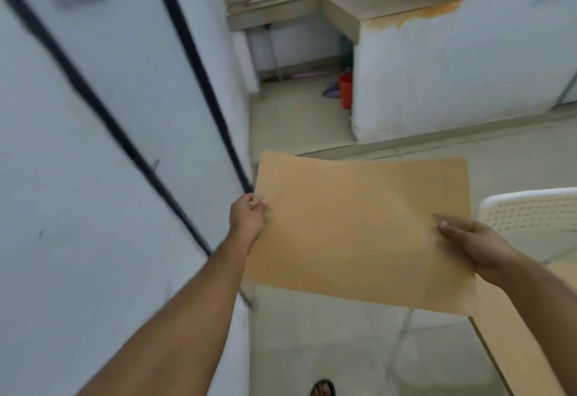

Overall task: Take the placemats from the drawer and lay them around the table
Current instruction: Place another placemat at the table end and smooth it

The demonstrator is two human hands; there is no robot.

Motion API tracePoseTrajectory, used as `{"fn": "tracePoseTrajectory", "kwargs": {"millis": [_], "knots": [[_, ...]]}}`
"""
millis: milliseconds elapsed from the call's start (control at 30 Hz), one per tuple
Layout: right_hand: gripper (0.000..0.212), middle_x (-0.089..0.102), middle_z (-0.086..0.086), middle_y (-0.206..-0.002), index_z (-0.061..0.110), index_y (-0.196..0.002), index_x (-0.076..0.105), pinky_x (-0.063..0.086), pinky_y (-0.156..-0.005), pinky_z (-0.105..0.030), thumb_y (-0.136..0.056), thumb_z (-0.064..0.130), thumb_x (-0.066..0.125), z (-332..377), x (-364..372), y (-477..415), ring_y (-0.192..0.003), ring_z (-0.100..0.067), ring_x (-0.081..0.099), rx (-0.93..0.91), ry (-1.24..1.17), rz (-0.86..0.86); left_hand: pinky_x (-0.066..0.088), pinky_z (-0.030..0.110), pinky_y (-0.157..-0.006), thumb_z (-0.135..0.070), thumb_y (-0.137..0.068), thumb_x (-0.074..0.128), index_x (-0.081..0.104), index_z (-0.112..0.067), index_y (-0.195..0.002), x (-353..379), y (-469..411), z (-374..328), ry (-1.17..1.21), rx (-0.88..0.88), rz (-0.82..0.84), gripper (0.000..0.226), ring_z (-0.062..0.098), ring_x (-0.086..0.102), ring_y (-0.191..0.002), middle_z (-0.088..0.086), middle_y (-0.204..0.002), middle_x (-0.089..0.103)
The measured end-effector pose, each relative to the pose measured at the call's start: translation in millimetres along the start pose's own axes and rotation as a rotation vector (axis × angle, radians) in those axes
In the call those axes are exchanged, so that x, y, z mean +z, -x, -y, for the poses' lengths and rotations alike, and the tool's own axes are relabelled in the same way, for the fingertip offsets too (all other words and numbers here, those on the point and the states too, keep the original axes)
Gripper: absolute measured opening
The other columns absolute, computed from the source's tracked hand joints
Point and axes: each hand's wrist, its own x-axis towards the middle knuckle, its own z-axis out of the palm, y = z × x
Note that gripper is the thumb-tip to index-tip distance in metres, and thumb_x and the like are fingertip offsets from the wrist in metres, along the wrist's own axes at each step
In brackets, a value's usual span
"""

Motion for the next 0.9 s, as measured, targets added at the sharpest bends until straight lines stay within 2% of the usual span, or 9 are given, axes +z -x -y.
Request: {"fn": "tracePoseTrajectory", "kwargs": {"millis": [67,167,300,367,433,567,700,800,900], "knots": [[0.025,0.073,-0.017,-0.109,0.009,-0.117,0.07,0.056,-0.082,-0.04,-0.094,0.019,0.066,14.6,-18.0,-21.1,-0.094,-0.032,0.068,0.001,-0.054,-0.096,0.049,0.025,-0.068,-0.024,-0.095,0.063,0.066,-0.012,-0.113,45.7,-54.5,-42.4,-0.045,0.075,0.102,0.022,0.015,0.063,-0.081,0.002,-0.105,0.068],[0.024,0.075,-0.01,-0.1,0.01,-0.115,0.07,0.054,-0.071,-0.033,-0.093,0.021,0.067,27.9,-48.6,-44.6,-0.086,-0.027,0.069,-0.001,-0.139,-0.254,0.049,0.029,-0.08,-0.026,-0.092,0.066,0.065,-0.011,-0.117,129.6,-120.0,-97.8,-0.107,0.187,0.262,0.029,0.022,0.064,-0.093,0.005,-0.109,0.068],[0.012,0.076,-0.003,-0.086,0.014,-0.104,0.072,0.056,-0.06,-0.029,-0.095,0.018,0.064,33.6,-92.9,-77.3,-0.071,-0.018,0.07,0.003,-0.275,-0.458,0.053,0.031,-0.082,-0.026,-0.091,0.068,0.065,-0.012,-0.111,251.6,-168.7,-159.2,-0.123,0.293,0.46,0.024,0.022,0.066,-0.092,0.007,-0.108,0.071],[0.011,0.074,-0.005,-0.084,0.012,-0.103,0.071,0.056,-0.061,-0.029,-0.095,0.017,0.064,30.0,-120.8,-98.5,-0.061,-0.014,0.07,-0.004,-0.328,-0.545,0.055,0.037,-0.089,-0.028,-0.09,0.068,0.064,-0.011,-0.119,319.1,-186.1,-182.4,-0.133,0.325,0.561,0.034,0.024,0.067,-0.097,0.007,-0.111,0.07],[0.011,0.074,-0.002,-0.077,0.011,-0.103,0.071,0.057,-0.063,-0.029,-0.095,0.015,0.064,30.6,-134.2,-112.3,-0.057,-0.011,0.068,0.002,-0.341,-0.589,0.055,0.039,-0.091,-0.029,-0.09,0.068,0.064,-0.013,-0.119,356.9,-195.3,-197.2,-0.141,0.352,0.606,0.033,0.025,0.067,-0.098,0.007,-0.11,0.07],[0.008,0.073,0.004,-0.064,0.013,-0.099,0.069,0.055,-0.05,-0.021,-0.096,0.011,0.062,44.9,-175.8,-139.3,-0.052,-0.008,0.066,0.001,-0.416,-0.719,0.055,0.036,-0.083,-0.025,-0.091,0.067,0.068,-0.019,-0.103,441.0,-194.1,-239.1,-0.15,0.405,0.726,0.014,0.026,0.067,-0.095,0.008,-0.106,0.071],[0.009,0.073,0.006,-0.066,0.015,-0.096,0.069,0.056,-0.052,-0.02,-0.095,0.01,0.062,54.9,-203.4,-142.5,-0.053,-0.006,0.067,0.026,-0.518,-0.865,0.054,0.029,-0.074,-0.023,-0.094,0.065,0.066,-0.011,-0.115,526.2,-182.5,-286.4,-0.182,0.465,0.878,0.025,0.024,0.066,-0.091,0.009,-0.11,0.07],[0.007,0.075,0.005,-0.07,0.013,-0.096,0.069,0.057,-0.054,-0.022,-0.095,0.012,0.063,49.6,-216.6,-137.2,-0.057,-0.006,0.069,0.03,-0.575,-0.997,0.048,0.013,-0.046,-0.016,-0.097,0.061,0.062,-0.012,-0.11,591.8,-159.1,-311.6,-0.17,0.504,1.031,0.014,0.012,0.059,-0.067,0.005,-0.092,0.065],[0.011,0.075,0.003,-0.072,0.009,-0.104,0.07,0.057,-0.057,-0.024,-0.094,0.013,0.065,34.9,-220.1,-123.1,-0.058,-0.009,0.069,0.054,-0.655,-1.167,0.042,0.012,-0.038,-0.01,-0.098,0.059,0.06,-0.014,-0.106,659.2,-124.6,-323.1,-0.19,0.572,1.21,0.009,0.002,0.057,-0.047,0.007,-0.084,0.063]]}}
